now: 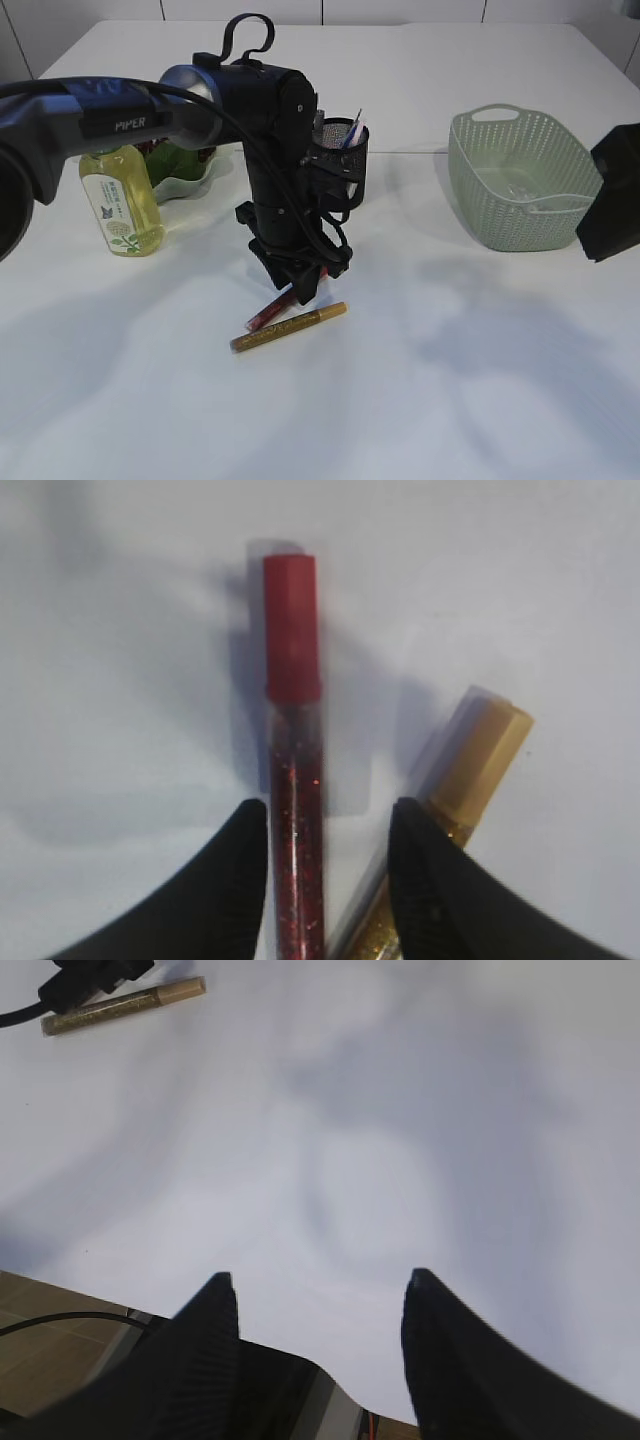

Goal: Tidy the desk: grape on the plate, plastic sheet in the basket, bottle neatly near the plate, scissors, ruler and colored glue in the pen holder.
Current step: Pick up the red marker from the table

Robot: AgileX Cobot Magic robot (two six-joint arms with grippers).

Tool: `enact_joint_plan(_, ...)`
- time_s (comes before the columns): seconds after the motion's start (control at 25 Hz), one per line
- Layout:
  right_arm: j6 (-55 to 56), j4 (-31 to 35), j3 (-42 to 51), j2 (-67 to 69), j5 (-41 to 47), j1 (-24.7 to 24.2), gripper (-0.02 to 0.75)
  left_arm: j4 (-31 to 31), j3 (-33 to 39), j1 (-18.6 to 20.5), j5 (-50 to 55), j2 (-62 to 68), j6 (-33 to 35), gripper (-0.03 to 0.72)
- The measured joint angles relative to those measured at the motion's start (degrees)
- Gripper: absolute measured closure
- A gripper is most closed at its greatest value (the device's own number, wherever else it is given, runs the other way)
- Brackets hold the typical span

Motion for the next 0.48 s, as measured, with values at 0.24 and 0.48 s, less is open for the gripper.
enact_joint_plan(0.24,-0.04,0.0,0.0,0.0,0.0,0.0,0.319,0.0,0.0,0.0,-0.57,0.0,-0.25,0.39)
enact_joint_plan(0.48,-0.04,0.0,0.0,0.0,0.0,0.0,0.319,0.0,0.0,0.0,-2.06,0.0,-0.35,0.39)
